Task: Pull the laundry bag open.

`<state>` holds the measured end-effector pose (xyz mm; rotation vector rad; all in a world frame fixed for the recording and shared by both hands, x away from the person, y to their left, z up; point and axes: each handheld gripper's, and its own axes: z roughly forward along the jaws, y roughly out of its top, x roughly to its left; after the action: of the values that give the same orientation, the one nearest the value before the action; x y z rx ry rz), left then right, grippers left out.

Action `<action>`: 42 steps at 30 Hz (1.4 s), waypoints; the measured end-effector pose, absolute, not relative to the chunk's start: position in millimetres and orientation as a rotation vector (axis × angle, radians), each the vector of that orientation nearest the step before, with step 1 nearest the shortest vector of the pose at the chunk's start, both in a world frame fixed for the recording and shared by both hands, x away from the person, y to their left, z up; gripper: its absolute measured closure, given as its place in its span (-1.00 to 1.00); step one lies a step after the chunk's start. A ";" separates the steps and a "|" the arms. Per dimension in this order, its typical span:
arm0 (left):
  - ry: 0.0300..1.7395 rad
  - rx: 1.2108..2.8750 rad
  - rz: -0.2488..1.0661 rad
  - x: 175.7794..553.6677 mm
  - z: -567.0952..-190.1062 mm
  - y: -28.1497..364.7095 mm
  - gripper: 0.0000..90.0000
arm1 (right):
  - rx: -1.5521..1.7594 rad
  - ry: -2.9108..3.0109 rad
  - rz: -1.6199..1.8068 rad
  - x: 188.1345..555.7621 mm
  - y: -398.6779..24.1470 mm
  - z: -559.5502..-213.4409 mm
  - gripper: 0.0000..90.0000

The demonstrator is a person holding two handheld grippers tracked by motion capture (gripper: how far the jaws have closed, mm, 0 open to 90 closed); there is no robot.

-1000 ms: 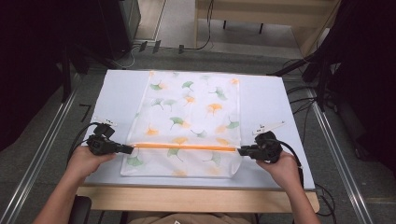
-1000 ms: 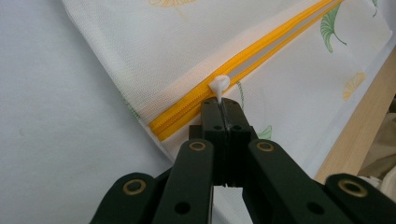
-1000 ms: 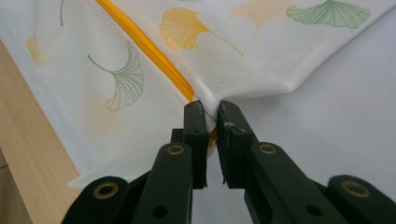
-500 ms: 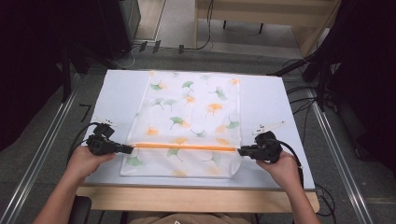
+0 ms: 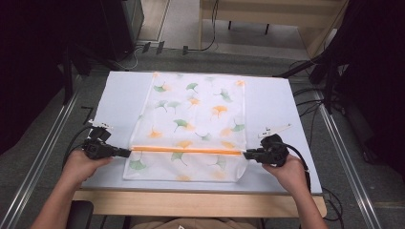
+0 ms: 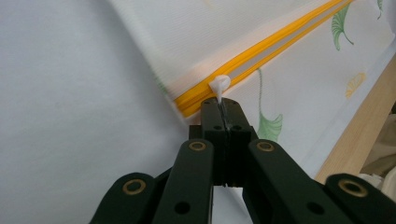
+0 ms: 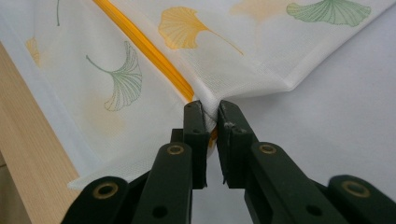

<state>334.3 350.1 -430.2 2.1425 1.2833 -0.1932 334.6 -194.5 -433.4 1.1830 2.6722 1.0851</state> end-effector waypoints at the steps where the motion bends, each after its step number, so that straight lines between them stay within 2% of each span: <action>1: 1.294 2.140 -0.193 333.8 -430.1 353.3 1.00 | 1.186 2.672 1.084 334.8 -194.7 -433.5 0.87; 9: 1.317 2.118 -0.194 332.0 -431.5 362.7 1.00 | 1.186 2.691 1.058 336.7 -190.9 -436.6 0.87; 34: 1.272 2.178 -0.249 333.2 -438.9 342.0 1.00 | 1.263 2.664 0.995 350.3 -202.4 -450.8 0.82; 42: 1.276 2.172 -0.265 334.2 -442.5 342.9 0.99 | 1.290 2.681 0.970 350.3 -201.9 -454.8 0.73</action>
<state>334.2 342.9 -442.5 2.1719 1.2761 -0.2652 350.3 -201.9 -454.8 1.2898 2.6814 0.9697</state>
